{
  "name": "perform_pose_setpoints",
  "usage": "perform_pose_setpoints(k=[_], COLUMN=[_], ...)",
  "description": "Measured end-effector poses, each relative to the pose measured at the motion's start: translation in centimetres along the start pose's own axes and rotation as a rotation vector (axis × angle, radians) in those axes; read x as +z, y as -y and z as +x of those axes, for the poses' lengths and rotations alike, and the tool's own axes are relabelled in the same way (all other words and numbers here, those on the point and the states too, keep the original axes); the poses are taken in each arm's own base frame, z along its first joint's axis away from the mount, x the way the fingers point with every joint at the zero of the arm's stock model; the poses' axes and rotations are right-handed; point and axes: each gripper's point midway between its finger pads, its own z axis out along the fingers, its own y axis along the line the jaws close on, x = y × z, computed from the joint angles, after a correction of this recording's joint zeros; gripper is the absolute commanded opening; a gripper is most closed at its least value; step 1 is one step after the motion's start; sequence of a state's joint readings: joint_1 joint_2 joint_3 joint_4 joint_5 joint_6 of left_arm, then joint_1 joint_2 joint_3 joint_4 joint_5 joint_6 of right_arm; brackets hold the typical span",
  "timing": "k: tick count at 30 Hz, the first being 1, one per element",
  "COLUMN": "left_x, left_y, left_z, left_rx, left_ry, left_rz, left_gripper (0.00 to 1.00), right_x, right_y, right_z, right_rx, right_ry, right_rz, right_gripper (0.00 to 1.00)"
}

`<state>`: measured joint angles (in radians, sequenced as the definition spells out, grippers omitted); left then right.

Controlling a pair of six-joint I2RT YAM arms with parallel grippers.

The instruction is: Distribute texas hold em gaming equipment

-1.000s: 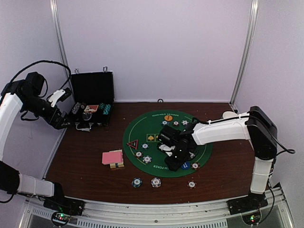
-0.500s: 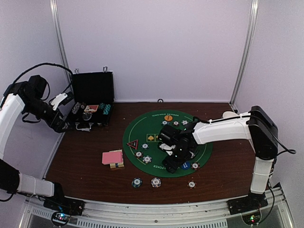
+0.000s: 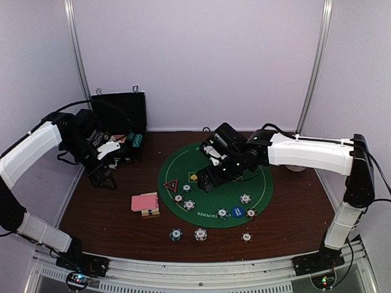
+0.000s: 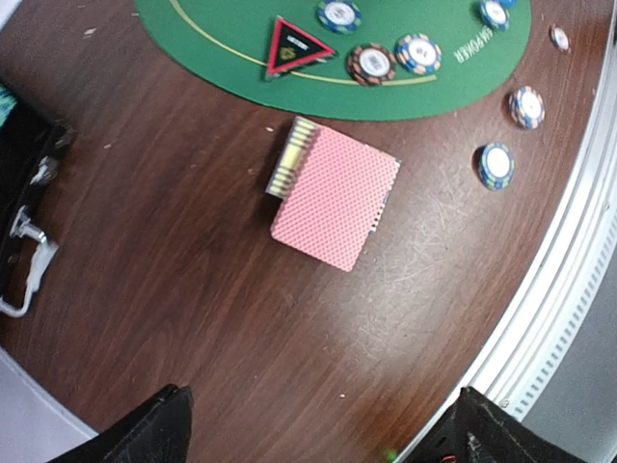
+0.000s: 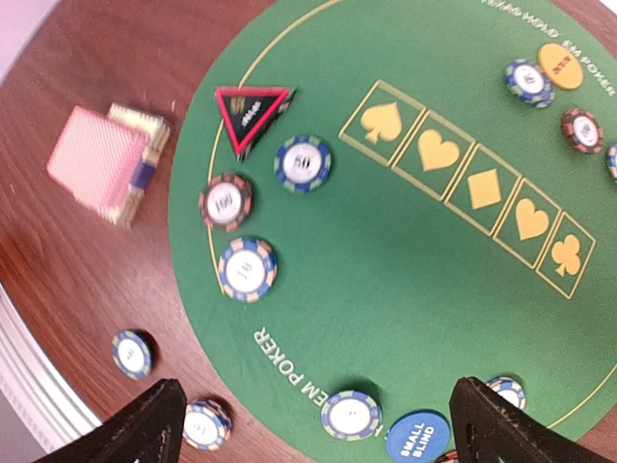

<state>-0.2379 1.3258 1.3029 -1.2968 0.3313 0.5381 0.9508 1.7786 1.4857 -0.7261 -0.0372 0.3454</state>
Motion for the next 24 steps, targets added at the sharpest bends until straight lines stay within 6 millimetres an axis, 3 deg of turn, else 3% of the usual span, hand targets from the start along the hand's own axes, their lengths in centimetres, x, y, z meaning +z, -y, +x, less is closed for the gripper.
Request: perform_pose_setpoints(k=[8,15,24], left_x=[5.2,9.2,11.6], left_y=[0.0,0.7,0.4], left_z=[-0.6,-0.4,-0.5], left_rx=[0.118,0.231,0.322], left_ry=[-0.085,-0.147,-0.153], left_rz=[0.042,0.074,0.073], left_gripper=[0.98,0.98,0.98], right_x=[-1.3,-1.3,-1.1], right_y=[2.5,2.2,2.3], right_z=[-2.0,-2.8,-2.5], right_rx=[0.226,0.293,0.299], right_ry=[0.14,0.172,0.146], right_rz=[-0.042,-0.073,-0.037], right_gripper=[1.0,1.0,1.0])
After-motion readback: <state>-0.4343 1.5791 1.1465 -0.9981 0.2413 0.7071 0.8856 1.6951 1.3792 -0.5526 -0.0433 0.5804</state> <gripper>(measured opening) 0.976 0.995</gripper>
